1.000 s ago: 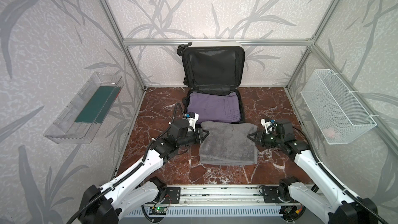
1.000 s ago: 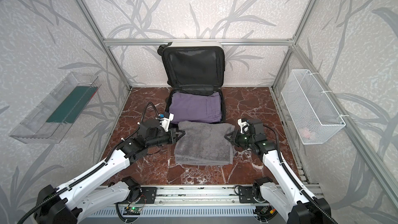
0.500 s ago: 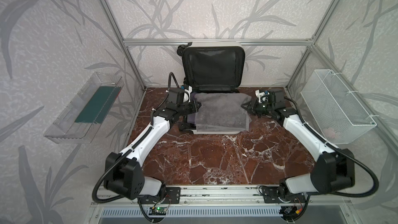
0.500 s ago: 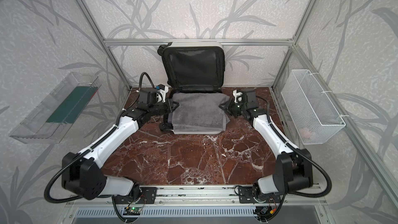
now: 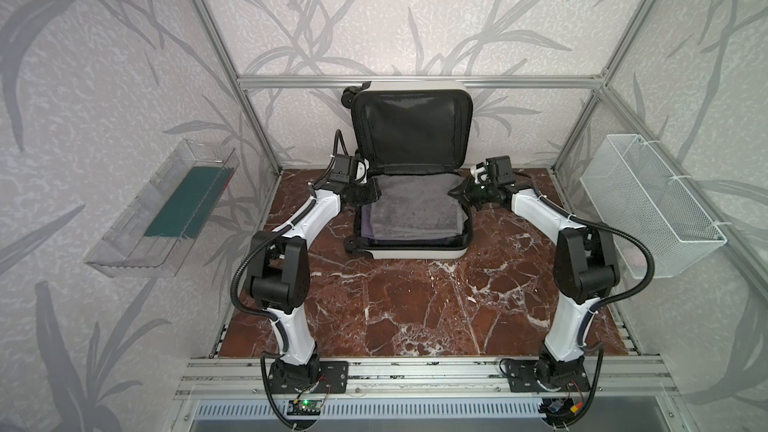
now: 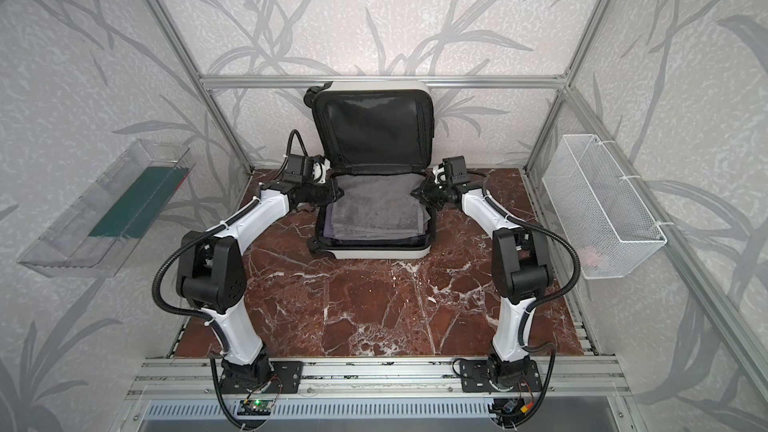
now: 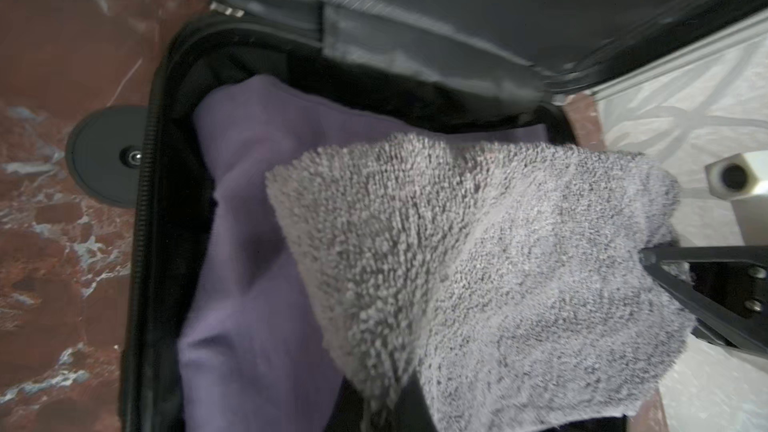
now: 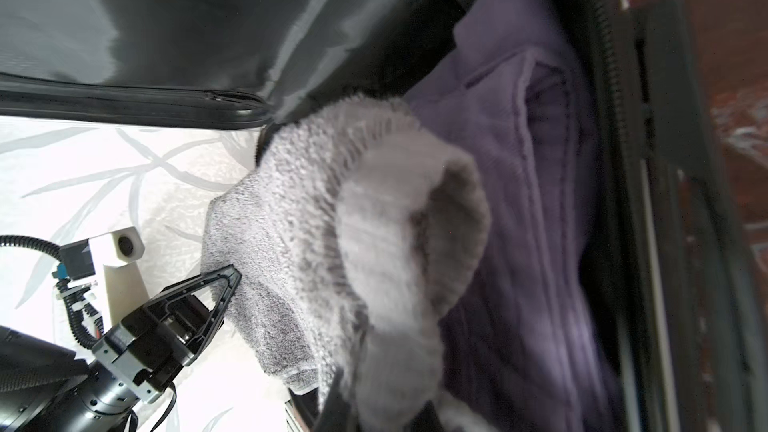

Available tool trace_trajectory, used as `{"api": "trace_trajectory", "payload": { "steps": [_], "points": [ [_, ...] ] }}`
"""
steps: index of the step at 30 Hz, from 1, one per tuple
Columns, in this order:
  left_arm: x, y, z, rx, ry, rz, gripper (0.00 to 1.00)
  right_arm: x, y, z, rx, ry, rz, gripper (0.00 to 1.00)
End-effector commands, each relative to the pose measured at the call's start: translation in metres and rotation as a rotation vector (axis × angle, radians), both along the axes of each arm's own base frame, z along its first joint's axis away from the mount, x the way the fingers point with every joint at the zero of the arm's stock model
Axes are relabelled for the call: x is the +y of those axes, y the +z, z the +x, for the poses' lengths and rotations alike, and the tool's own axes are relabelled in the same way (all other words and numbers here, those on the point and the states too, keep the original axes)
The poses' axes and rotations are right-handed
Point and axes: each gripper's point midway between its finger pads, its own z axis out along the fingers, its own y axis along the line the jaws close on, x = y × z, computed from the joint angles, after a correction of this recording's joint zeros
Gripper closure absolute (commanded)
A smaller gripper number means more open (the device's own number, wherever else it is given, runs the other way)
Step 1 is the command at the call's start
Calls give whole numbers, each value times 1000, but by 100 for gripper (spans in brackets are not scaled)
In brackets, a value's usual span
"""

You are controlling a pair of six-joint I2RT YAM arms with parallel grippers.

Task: Pack the luggage
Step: 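Lift the grey towel with both grippers and carry it over the suitcase, then lower the towel onto the jeans in the suitcase and open both grippers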

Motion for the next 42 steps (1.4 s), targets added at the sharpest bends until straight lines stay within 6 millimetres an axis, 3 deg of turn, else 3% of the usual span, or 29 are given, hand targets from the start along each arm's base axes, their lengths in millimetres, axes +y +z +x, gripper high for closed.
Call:
{"api": "trace_trajectory", "payload": {
  "steps": [1, 7, 15, 19, 21, 23, 25, 27, 36, 42],
  "points": [
    [15, -3, 15, -1, 11, 26, 100, 3, -3, 16, -19, 7, -1, 100],
    [24, -32, 28, 67, 9, 50, 100, 6, -34, 22, 39, 18, -20, 100],
    [36, -31, 38, 73, 20, 66, 100, 17, -51, 15, 84, 2, -7, 100],
    [37, -30, 35, 81, 11, 61, 95, 25, -55, 12, 84, 17, -7, 86],
    [36, -27, 33, 78, 7, 63, 80, 27, -49, 11, 76, 25, -12, 71],
    [37, -20, 32, 68, 4, 63, 56, 26, -39, 10, 61, 33, -29, 55],
    [39, -8, 31, 47, 7, 64, 39, 23, -26, 8, 37, 40, -54, 47],
    [41, 6, 32, 21, 12, 60, 29, 18, -14, 5, 13, 45, -87, 41],
    [35, 74, 28, -109, 37, -43, 19, -13, 29, -16, -70, 2, -245, 34],
    [13, 89, 29, -137, 4, -136, 17, 4, 41, -21, -109, 36, -191, 39]
  ]
}}
